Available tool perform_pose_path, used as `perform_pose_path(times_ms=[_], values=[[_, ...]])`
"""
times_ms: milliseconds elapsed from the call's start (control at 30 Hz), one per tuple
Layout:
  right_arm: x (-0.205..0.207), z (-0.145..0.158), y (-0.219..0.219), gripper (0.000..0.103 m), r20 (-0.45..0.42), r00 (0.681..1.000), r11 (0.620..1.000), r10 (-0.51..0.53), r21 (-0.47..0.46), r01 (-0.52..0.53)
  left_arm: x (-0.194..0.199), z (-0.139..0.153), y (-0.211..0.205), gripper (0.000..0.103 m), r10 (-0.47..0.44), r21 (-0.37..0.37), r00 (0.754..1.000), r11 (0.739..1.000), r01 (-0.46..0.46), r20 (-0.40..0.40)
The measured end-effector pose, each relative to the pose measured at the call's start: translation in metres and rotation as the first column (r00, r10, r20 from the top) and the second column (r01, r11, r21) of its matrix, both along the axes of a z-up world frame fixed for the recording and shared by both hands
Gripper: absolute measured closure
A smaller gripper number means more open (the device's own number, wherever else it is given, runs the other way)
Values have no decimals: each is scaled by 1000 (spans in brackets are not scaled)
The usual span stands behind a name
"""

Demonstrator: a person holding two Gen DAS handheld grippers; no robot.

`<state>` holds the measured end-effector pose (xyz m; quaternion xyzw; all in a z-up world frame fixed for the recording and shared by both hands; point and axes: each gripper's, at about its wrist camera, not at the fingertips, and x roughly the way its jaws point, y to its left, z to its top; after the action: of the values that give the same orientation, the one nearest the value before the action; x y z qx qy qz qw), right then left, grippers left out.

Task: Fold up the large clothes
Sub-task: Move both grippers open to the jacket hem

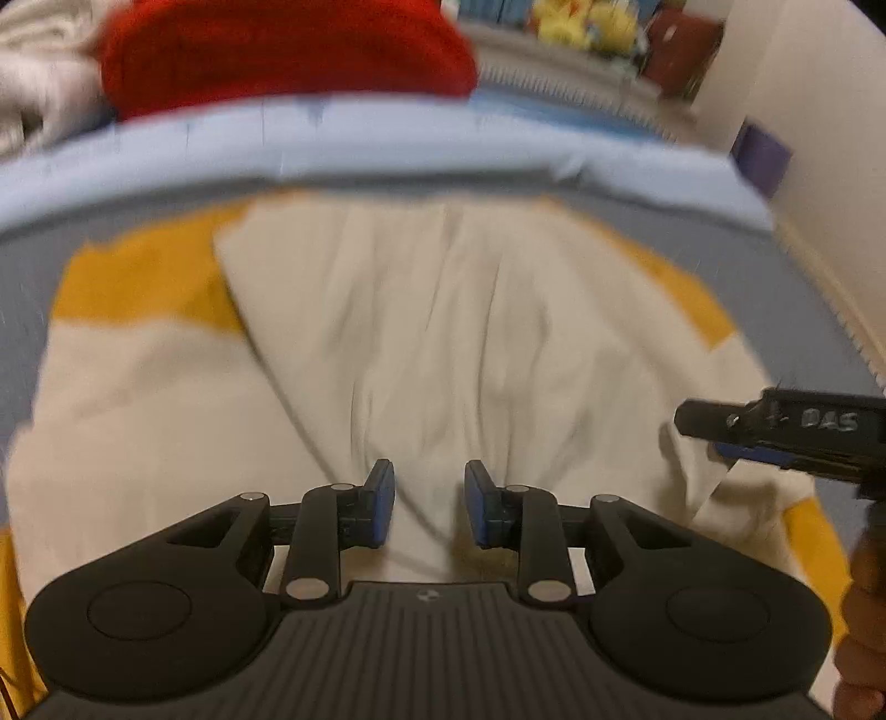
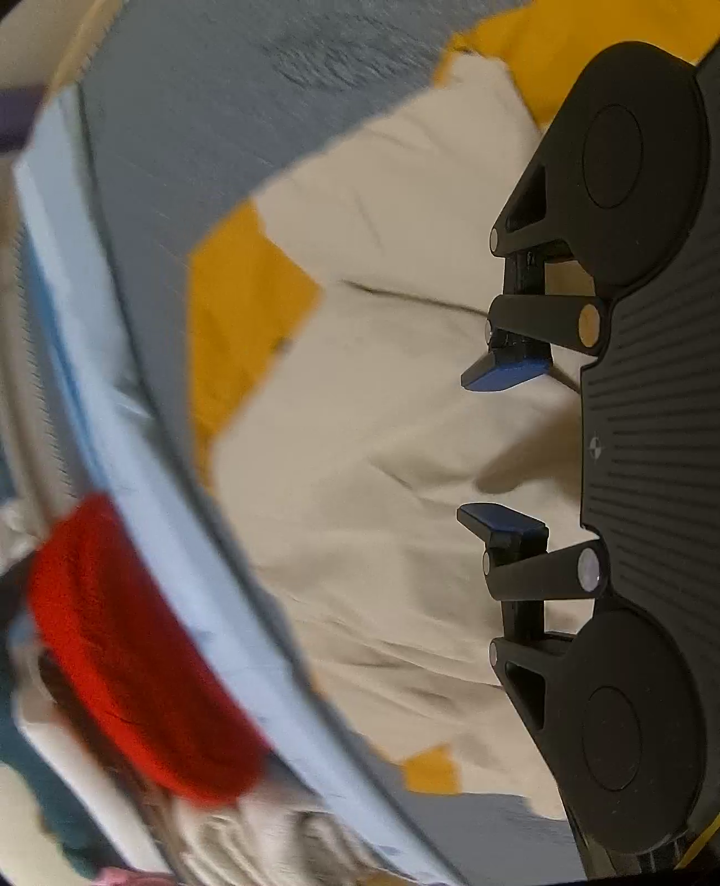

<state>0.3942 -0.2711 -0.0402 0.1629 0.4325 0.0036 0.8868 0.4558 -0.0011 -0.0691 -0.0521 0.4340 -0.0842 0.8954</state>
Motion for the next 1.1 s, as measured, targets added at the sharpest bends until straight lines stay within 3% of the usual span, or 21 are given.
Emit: perform_pose_path(times_ms=[100, 200, 300, 467, 633, 867, 1000, 1100], values=[[5, -11, -9, 56, -55, 998, 1000, -26, 0, 27, 2, -5, 0, 72, 11, -14, 1000, 1000, -10, 28], [10, -29, -6, 56, -157, 987, 999, -39, -27, 35, 13, -39, 2, 69, 50, 45, 991, 998, -45, -126], [10, -21, -2, 55, -140, 989, 999, -51, -25, 48, 12, -25, 8, 67, 85, 21, 989, 996, -83, -122], [0, 12, -8, 55, 36, 998, 998, -56, -13, 56, -1, 23, 15, 65, 82, 48, 995, 995, -86, 64], [-24, 52, -16, 55, 241, 970, 998, -36, -33, 45, -32, 63, 33, 65, 100, 52, 978, 992, -111, 183], [-80, 113, -29, 55, 453, 890, 997, 51, -68, -23, -107, 131, 61, 61, 72, 50, 930, 994, -97, 361], [-134, 160, -40, 55, 567, 819, 996, 85, -61, -61, -178, 179, 82, 54, 116, 42, 900, 988, -147, 421], [-189, 198, -52, 54, 617, 785, 998, 58, -27, -53, -238, 215, 93, 54, 117, 44, 889, 987, -152, 443]])
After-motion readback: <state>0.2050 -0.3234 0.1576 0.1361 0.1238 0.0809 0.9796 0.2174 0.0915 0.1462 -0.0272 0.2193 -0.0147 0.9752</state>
